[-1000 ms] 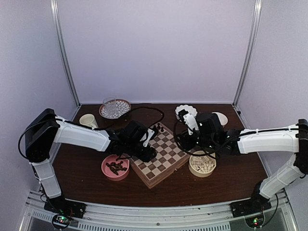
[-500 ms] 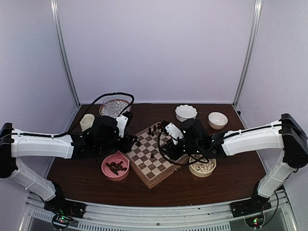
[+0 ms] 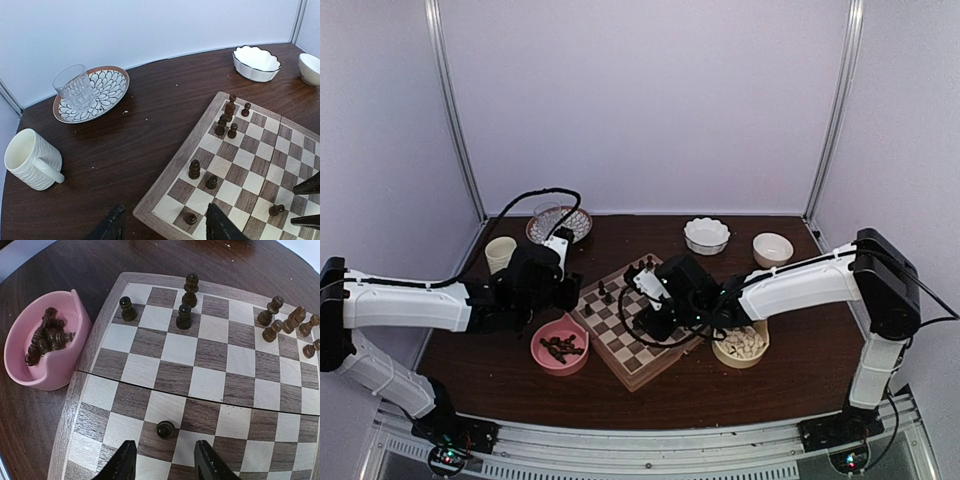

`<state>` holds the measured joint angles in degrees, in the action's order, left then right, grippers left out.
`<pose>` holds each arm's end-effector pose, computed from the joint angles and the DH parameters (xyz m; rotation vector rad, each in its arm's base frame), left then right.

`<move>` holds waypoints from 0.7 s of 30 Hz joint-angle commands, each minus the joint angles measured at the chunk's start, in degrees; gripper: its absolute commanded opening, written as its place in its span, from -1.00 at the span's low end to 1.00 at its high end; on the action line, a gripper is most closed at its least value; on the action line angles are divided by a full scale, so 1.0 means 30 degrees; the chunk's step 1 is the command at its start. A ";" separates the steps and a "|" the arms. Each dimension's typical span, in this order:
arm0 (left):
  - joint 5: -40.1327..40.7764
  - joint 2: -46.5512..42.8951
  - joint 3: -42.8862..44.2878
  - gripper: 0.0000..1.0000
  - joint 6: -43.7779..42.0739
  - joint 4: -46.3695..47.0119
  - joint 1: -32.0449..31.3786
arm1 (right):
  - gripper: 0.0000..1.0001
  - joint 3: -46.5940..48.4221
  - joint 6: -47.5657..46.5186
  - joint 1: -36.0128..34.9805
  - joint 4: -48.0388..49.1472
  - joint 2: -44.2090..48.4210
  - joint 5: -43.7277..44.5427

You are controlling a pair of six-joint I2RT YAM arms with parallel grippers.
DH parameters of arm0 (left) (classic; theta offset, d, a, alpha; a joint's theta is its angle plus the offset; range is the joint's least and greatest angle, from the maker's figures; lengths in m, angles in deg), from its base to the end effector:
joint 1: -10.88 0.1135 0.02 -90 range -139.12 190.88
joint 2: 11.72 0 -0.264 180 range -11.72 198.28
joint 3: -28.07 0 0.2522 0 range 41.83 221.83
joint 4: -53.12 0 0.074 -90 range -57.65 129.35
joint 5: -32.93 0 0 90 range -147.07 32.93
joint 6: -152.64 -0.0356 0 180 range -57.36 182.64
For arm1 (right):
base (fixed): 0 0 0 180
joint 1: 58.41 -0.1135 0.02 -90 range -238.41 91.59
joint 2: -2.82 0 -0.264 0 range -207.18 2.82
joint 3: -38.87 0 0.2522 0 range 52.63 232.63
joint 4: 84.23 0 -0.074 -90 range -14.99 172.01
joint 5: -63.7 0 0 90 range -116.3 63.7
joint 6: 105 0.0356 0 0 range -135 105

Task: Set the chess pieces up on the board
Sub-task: Pick up the pawn from the chessboard.

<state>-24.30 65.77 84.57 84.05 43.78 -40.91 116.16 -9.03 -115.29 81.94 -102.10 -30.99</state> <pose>0.1933 -0.2144 0.2284 0.1973 2.0059 -0.2105 0.2125 0.3311 0.1792 -1.0631 2.1311 0.6430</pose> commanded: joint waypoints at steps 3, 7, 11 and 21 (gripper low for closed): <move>0.0494 -0.0241 -0.0047 0.12 0.0043 0.0759 0.0039 | -0.20 0.1424 0.0058 -0.0082 -0.1058 -0.1223 -0.0140; 0.0529 -0.0238 0.0005 0.13 -0.0013 0.0627 0.0010 | -0.29 0.1709 0.0003 -0.0111 -0.1171 -0.1654 -0.0097; 0.0559 -0.0259 0.0077 0.13 -0.0046 0.0525 -0.0020 | -0.36 0.2072 -0.0033 -0.0140 -0.1455 -0.1994 0.0040; 0.0397 -0.0284 0.0170 0.14 -0.0308 0.0407 -0.0079 | -0.57 0.2544 -0.0161 -0.0159 -0.1865 -0.2309 0.0641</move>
<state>-23.62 65.77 84.57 83.98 43.78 -40.98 121.91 -9.27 -115.34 77.61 -108.01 -30.74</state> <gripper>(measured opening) 0.568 0.243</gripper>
